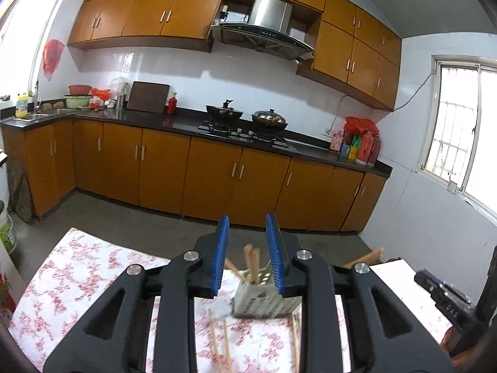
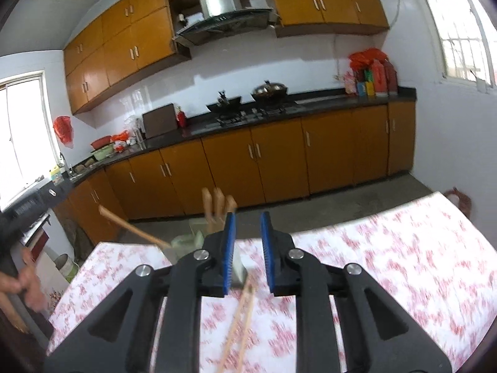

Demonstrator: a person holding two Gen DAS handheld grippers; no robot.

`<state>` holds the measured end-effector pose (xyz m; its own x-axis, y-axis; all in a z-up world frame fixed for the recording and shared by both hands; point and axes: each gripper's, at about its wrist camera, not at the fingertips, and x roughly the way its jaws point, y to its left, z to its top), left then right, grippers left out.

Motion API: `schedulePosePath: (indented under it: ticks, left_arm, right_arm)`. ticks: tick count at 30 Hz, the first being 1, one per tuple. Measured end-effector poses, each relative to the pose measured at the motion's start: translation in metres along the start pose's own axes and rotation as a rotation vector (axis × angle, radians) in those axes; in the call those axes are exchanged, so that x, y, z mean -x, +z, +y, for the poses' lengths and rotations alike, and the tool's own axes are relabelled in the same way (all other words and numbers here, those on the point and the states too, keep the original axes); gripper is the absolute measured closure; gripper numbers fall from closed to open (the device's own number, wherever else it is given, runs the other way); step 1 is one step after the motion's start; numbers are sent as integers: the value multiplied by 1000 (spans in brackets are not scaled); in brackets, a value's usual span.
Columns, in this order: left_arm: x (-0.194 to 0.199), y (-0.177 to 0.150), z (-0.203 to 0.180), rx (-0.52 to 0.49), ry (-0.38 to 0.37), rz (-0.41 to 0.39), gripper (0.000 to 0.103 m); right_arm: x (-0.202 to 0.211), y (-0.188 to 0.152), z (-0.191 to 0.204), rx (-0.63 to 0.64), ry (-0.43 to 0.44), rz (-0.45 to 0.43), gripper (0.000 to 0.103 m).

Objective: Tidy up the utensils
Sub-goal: 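Open the right tool to drop its chopstick into the holder while the left tool releases its chopstick, then grasp another wooden chopstick on the table with the right tool while the left tool grasps one too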

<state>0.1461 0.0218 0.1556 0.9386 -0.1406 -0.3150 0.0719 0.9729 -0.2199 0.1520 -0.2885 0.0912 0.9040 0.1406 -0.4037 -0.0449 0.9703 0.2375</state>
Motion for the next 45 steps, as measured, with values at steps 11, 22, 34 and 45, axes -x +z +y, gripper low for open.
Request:
schedulePosePath:
  ticks: [11,22,34,45]
  left_arm:
    - [-10,-100,46,-30,133,211,77]
    - [-27,-169,76,31,155,394,77]
    - [-52,-197,49,21,45,501,77]
    - [-79,-217,30,-6,53,571,77]
  right_arm:
    - [-68,-133,-11,-48,21,367,83]
    - [-108,-177,28,79,7,495,87]
    - [-107,-161,-43,-21,-223,441,95]
    - [-105,-161,-41,31,-225,430,95]
